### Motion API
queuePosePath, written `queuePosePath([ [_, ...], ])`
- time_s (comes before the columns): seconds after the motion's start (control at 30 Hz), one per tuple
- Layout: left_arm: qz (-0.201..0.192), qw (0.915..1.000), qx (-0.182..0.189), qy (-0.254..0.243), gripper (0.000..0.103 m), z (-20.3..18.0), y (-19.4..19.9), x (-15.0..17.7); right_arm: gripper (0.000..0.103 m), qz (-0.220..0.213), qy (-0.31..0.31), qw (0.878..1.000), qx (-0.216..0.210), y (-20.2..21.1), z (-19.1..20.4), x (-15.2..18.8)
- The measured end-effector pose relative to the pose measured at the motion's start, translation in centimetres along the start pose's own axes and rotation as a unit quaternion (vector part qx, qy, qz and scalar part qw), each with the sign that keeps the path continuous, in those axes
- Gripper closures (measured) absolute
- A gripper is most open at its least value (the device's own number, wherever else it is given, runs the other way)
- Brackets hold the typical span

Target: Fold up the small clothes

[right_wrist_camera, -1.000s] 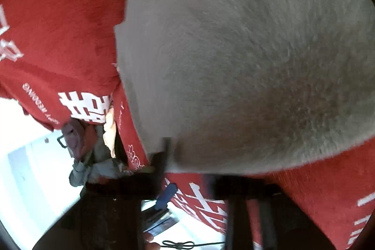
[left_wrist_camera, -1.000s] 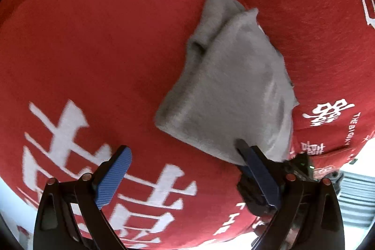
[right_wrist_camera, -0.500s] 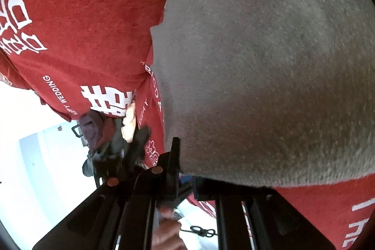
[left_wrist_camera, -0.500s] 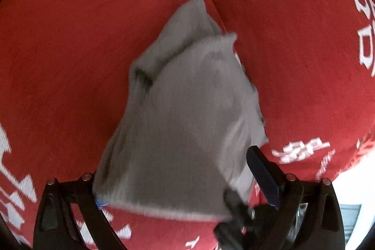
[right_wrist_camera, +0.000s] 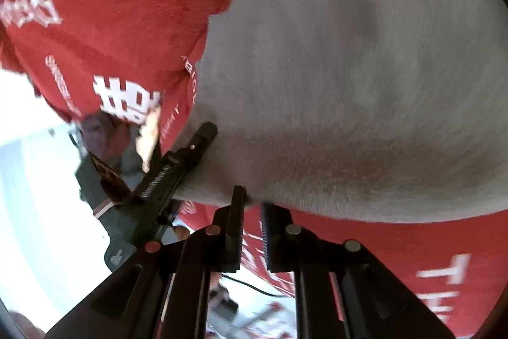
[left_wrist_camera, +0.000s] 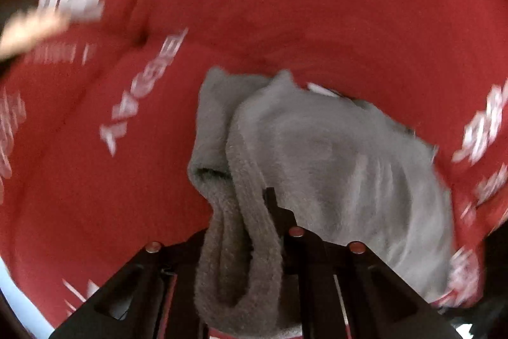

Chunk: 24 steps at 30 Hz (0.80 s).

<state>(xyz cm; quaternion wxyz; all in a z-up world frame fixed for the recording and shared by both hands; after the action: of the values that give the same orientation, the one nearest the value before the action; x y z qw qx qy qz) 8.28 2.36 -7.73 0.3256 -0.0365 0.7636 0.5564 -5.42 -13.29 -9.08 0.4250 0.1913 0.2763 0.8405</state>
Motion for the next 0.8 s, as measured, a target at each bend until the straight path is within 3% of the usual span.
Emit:
queuePosePath([
  [0.13, -0.033, 0.993, -0.009, -0.113, 0.091, -1.9, 1.2, -0.3, 0.089, -0.012, 0.078, 0.996, 0.045, 3.7, 2.2, -3.3],
  [0.2, -0.043, 0.9884, -0.009, -0.146, 0.091, -2.8, 1.4, -0.5, 0.055, -0.008, 0.111, 0.992, 0.067, 4.4, 3.7, -5.7],
  [0.23, -0.047, 0.9855, -0.009, -0.163, 0.091, -3.4, 1.5, -0.6, 0.023, 0.001, 0.126, 0.989, 0.081, 4.3, 4.4, -6.8],
  [0.27, -0.052, 0.9828, -0.008, -0.177, 0.091, -3.9, 1.5, -0.6, 0.013, 0.019, 0.141, 0.985, 0.096, 3.6, 5.4, -8.1],
  [0.37, -0.059, 0.9777, -0.004, -0.201, 0.091, -4.7, 1.9, -0.6, 0.013, 0.082, 0.169, 0.978, 0.086, 0.3, 8.2, -10.0],
  [0.47, -0.065, 0.9724, -0.003, -0.224, 0.091, -5.7, 1.9, -0.4, 0.013, 0.136, 0.208, 0.964, 0.096, -4.3, 10.6, -10.8],
  [0.63, -0.072, 0.9676, 0.005, -0.242, 0.091, -6.0, 2.2, -0.2, 0.009, 0.23, 0.295, 0.914, 0.156, -12.4, 13.0, -11.0],
  [0.8, -0.08, 0.9643, 0.007, -0.252, 0.091, -5.8, 2.3, 0.2, 0.008, 0.272, 0.329, 0.885, 0.185, -16.6, 13.6, -10.4],
])
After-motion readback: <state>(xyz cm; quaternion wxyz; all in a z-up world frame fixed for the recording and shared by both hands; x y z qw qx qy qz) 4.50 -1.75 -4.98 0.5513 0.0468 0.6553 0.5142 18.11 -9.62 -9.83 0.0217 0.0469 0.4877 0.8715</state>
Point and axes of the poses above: each gripper's, at about its wrist camera, not at the fingertips, and y roughly against the way its jaws point, z to its left, x to its underside, the point moved 7 cm from there along -y, roughly the way its jaws point, and after that the axes turned 8 degrees about -z, right-handed, at the moved point
